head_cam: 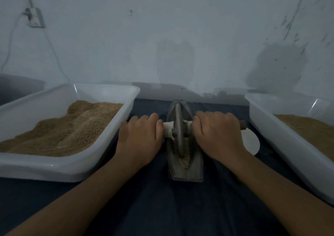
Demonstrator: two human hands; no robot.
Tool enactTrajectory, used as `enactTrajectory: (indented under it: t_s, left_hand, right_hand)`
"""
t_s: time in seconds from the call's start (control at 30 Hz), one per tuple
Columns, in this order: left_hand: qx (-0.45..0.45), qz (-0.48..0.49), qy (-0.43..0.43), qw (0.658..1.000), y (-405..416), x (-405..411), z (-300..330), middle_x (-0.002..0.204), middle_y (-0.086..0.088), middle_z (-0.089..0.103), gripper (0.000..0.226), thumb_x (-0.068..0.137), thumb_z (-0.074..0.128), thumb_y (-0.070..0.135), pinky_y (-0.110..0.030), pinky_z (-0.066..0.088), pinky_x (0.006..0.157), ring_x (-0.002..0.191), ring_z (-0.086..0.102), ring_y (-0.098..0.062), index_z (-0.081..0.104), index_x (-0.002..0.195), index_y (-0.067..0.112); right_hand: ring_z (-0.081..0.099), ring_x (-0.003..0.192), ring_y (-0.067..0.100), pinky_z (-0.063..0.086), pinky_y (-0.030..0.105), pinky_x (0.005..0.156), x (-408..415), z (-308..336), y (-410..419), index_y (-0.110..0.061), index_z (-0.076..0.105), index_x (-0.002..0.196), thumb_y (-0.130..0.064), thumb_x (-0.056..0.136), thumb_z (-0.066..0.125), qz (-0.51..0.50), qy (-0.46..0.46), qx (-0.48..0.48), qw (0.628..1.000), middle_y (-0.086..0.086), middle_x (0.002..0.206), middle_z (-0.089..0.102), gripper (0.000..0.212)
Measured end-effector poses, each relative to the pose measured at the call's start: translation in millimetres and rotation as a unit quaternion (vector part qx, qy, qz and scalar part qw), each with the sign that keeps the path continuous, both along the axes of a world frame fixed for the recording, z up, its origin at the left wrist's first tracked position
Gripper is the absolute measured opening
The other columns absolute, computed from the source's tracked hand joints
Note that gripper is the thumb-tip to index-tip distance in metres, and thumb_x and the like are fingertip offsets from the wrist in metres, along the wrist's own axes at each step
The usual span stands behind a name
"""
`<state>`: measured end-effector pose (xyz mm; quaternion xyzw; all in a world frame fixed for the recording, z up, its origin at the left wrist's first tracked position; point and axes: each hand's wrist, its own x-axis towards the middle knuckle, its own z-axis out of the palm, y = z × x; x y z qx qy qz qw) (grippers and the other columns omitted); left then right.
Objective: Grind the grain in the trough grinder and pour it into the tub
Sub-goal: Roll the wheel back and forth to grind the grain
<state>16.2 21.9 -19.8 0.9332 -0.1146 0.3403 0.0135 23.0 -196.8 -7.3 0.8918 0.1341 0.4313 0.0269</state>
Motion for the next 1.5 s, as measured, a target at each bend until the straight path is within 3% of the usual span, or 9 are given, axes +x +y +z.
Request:
enactTrajectory:
  t_s: [0.23, 0.37, 0.47, 0.77, 0.9, 1.03, 1.2, 1.33, 1.5]
  left_hand:
    - [0.172, 0.021, 0.0, 0.985, -7, 56, 3, 0.082, -0.003, 0.056, 0.019, 0.101, 0.047, 0.026, -0.029, 0.023, 0.052, 0.071, 0.057, -0.026, 0.033, 0.088, 0.022]
    - [0.126, 0.016, 0.075, 0.989, -8, 94, 12, 0.079, -0.003, 0.039, 0.018, 0.103, 0.037, 0.028, -0.03, 0.022, 0.051, 0.075, 0.049, -0.029, 0.031, 0.088, 0.02]
    - [0.034, 0.028, 0.16, 0.986, -7, 109, 17, 0.087, -0.004, 0.044, 0.022, 0.103, 0.028, 0.033, -0.038, 0.034, 0.065, 0.078, 0.044, -0.028, 0.039, 0.089, 0.021]
    - [0.149, 0.001, 0.018, 0.989, -5, 44, 4, 0.085, -0.001, 0.053, 0.013, 0.101, 0.043, 0.027, -0.032, 0.032, 0.055, 0.066, 0.045, -0.024, 0.034, 0.093, 0.021]
    - [0.006, 0.006, 0.013, 1.0, -2, 6, 4, 0.082, 0.005, 0.055, 0.031, 0.101, 0.017, 0.041, -0.037, 0.041, 0.064, 0.071, 0.05, -0.022, 0.042, 0.091, 0.028]
    - [-0.009, -0.002, 0.017, 1.0, -1, -1, 1, 0.081, 0.007, 0.053, 0.032, 0.1, 0.013, 0.041, -0.037, 0.038, 0.062, 0.07, 0.046, -0.021, 0.041, 0.089, 0.03]
    - [0.156, -0.006, 0.001, 0.988, -5, 38, 1, 0.081, 0.0, 0.046, 0.013, 0.1, 0.035, 0.027, -0.031, 0.028, 0.054, 0.067, 0.047, -0.024, 0.034, 0.088, 0.022]
    - [0.134, 0.029, 0.017, 0.99, -12, 79, 9, 0.084, -0.006, 0.055, 0.017, 0.102, 0.037, 0.025, -0.029, 0.016, 0.05, 0.076, 0.056, -0.029, 0.049, 0.095, 0.016]
    - [0.098, 0.007, 0.071, 0.993, -10, 105, 13, 0.098, -0.013, 0.062, 0.014, 0.103, 0.039, 0.024, -0.038, 0.036, 0.061, 0.09, 0.063, -0.039, 0.034, 0.09, 0.02]
  right_hand:
    - [0.04, 0.064, 0.023, 0.026, 0.033, 0.059, 55, 12, -5, -0.023, 0.043, 0.068, -0.037, 0.098, 0.017, -0.066, 0.161, -0.001, 0.985, -0.005, 0.067, 0.039, 0.042]
    - [0.039, 0.064, 0.02, 0.025, 0.031, 0.057, 88, 28, -2, -0.014, 0.053, 0.089, -0.031, 0.103, 0.02, -0.037, 0.238, -0.035, 0.97, 0.002, 0.075, 0.046, 0.04]
    - [0.053, 0.078, 0.024, 0.039, 0.036, 0.071, 98, 37, 0, -0.017, 0.052, 0.078, -0.036, 0.106, 0.021, -0.043, 0.283, -0.02, 0.958, 0.002, 0.08, 0.052, 0.045]
    - [0.038, 0.062, 0.02, 0.023, 0.032, 0.056, 36, 11, -3, -0.022, 0.044, 0.073, -0.033, 0.098, 0.016, -0.055, 0.148, -0.037, 0.987, -0.008, 0.066, 0.039, 0.04]
    - [0.034, 0.049, 0.021, 0.022, 0.034, 0.053, 3, 4, -3, -0.021, 0.041, 0.069, -0.029, 0.1, 0.021, -0.042, 0.071, -0.041, 0.996, -0.004, 0.058, 0.042, 0.038]
    - [0.028, 0.047, 0.021, 0.018, 0.035, 0.055, 0, 0, -1, -0.02, 0.04, 0.065, -0.029, 0.102, 0.025, -0.016, 0.012, -0.009, 1.0, -0.005, 0.056, 0.032, 0.04]
    - [0.03, 0.05, 0.011, 0.031, 0.034, 0.056, 34, 1, -3, -0.026, 0.039, 0.065, -0.049, 0.091, 0.007, -0.072, 0.131, -0.002, 0.989, -0.007, 0.057, 0.038, 0.048]
    - [0.036, 0.059, 0.016, 0.03, 0.033, 0.059, 80, 16, -7, -0.02, 0.045, 0.072, -0.043, 0.102, 0.025, -0.085, 0.195, 0.001, 0.977, -0.003, 0.067, 0.044, 0.042]
    - [0.057, 0.087, 0.026, 0.039, 0.039, 0.074, 109, 35, -3, -0.022, 0.055, 0.078, -0.045, 0.097, 0.017, -0.056, 0.284, -0.017, 0.957, 0.003, 0.091, 0.056, 0.048]
